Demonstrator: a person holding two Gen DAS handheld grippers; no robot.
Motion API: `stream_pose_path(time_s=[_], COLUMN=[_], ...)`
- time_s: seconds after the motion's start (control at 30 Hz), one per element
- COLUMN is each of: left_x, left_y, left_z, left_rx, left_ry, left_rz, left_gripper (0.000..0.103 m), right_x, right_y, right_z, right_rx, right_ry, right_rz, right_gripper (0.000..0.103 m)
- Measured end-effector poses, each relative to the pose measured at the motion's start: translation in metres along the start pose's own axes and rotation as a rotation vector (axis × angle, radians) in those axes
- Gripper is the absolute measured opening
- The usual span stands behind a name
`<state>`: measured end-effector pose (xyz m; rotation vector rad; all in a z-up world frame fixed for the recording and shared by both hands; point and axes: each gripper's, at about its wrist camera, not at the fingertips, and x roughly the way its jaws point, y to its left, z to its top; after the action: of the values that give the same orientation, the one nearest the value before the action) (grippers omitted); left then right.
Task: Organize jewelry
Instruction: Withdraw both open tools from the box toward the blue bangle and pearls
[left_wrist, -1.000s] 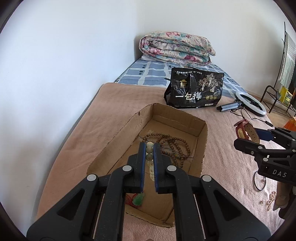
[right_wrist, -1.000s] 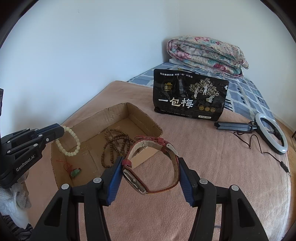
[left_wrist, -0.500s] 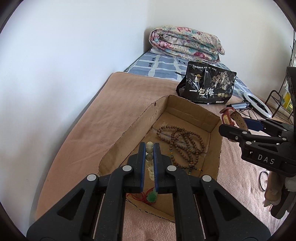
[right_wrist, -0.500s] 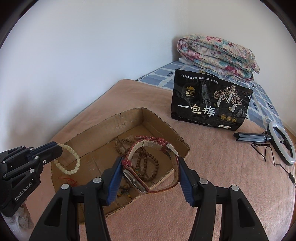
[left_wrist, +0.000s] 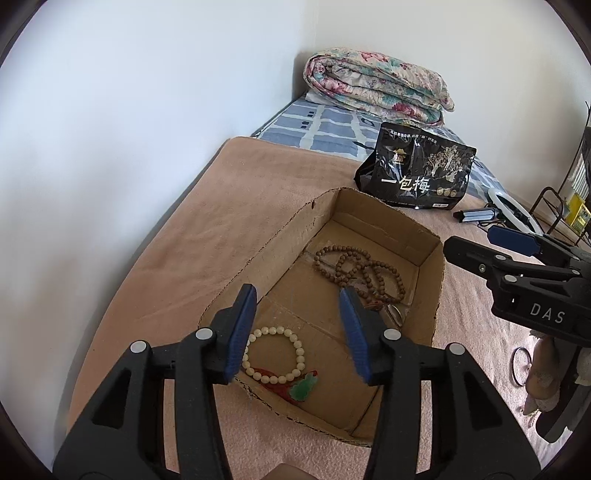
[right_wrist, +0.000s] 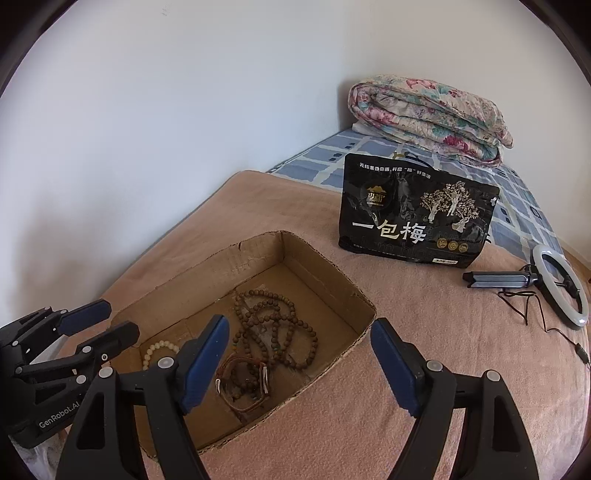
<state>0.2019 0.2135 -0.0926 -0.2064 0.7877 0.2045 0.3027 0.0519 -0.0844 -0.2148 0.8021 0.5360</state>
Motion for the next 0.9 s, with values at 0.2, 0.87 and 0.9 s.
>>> stream_pose_path(time_s=[0.2,0.87,0.9], left_x=[-0.007,-0.079,-0.081], left_y=[0.001,-0.067,-0.072], left_z=[-0.001,-0.017,-0.019], left_rx=[-0.009,0.135,0.142], left_ry=[-0.006,-0.136,-0.137], left_rz=[0.005,-0.053,-0.063], left_gripper=[0.048,0.077,0.08], right_x=[-0.012,-0.109,-0.116], right_y=[-0.006,-0.053,-0.058], right_z=[-0.005,-0.047,-0.051], right_rx=[0.014,0.045,0.056], right_ry=[-0.004,-0.069,-0.07], right_rz=[-0.015,-0.104,-0.109], right_gripper=[0.085,0.096,0.097])
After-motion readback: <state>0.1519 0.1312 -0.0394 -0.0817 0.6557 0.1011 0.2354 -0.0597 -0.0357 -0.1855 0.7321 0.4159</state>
